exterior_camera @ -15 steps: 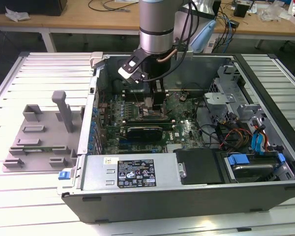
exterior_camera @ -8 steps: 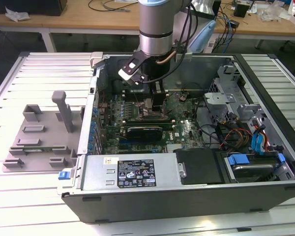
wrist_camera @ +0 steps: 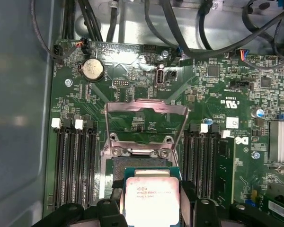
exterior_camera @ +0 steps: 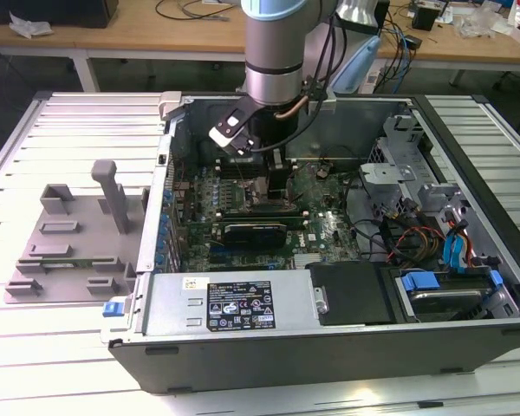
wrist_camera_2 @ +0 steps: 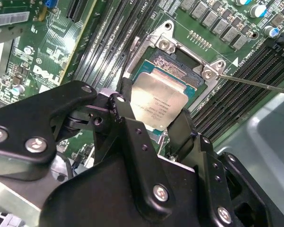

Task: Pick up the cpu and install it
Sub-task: 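Place the cpu into insertion slot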

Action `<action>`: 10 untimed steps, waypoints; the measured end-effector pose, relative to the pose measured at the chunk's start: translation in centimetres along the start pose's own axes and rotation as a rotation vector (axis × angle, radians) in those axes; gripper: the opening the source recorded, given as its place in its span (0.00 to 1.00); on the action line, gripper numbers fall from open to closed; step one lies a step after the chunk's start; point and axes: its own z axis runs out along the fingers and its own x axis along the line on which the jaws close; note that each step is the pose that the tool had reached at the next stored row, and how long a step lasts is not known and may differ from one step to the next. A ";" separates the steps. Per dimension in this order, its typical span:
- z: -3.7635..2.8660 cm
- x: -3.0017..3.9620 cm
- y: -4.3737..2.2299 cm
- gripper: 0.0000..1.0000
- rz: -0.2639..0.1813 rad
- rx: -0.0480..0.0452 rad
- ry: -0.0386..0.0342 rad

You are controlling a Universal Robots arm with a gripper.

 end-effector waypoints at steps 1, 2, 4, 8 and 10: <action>0.26 0.05 -0.01 0.55 0.000 0.0003 -0.0001; 0.43 0.08 -0.02 0.55 0.000 0.0004 -0.0001; 0.70 0.13 -0.04 0.55 0.000 0.0003 0.0000; 0.87 0.41 -0.04 0.55 0.000 0.0003 0.0010; 1.06 0.50 -0.04 0.55 0.000 0.0005 0.0010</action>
